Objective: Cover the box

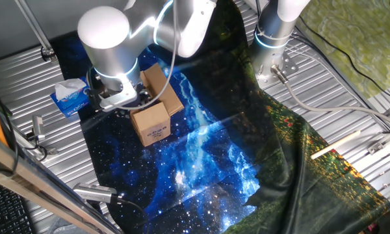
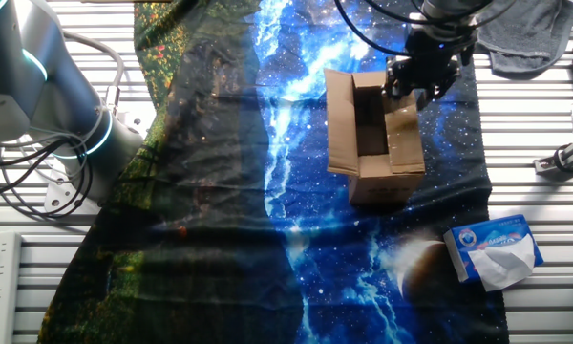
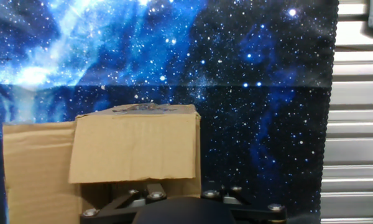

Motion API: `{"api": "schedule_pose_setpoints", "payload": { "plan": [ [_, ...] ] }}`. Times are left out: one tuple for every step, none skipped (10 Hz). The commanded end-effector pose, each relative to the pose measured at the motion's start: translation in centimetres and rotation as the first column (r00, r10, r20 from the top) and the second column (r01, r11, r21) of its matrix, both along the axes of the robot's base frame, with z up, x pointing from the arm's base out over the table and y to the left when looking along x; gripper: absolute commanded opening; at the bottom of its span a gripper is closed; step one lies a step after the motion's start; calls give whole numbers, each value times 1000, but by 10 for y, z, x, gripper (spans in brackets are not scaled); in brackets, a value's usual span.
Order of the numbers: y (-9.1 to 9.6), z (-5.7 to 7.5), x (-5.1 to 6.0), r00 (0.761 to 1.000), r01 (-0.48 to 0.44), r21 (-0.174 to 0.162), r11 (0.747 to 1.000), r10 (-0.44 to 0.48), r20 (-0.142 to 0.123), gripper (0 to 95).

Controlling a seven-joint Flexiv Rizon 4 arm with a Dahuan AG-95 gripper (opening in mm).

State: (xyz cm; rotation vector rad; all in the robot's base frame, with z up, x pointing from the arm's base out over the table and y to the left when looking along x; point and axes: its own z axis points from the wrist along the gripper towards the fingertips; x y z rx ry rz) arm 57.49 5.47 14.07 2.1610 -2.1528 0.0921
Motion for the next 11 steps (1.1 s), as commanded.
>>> {"api": "schedule_pose_setpoints", "payload": {
  "plan": [
    [1,4,-1,1000,-1,-4,1000,1,-2,380],
    [2,13,-4,1000,-9,-6,1000,9,-4,380],
    [3,21,-7,1000,-21,-6,1000,21,-8,380],
    [3,27,-10,1000,-27,-11,1000,26,-9,380],
    [3,36,-14,1000,-23,-18,1000,23,-11,380],
    [4,42,-19,1000,-22,-16,1000,21,-11,380],
    [4,46,-23,1000,-25,-17,1000,25,-10,380],
    [6,52,-27,1000,-28,-16,999,28,-11,380],
    [5,54,-31,999,-35,-11,999,35,-12,380],
    [3,55,-38,999,-32,-9,999,32,-13,380],
    [-4,53,-57,1000,-27,-4,1000,27,-13,380]
  ]
}}
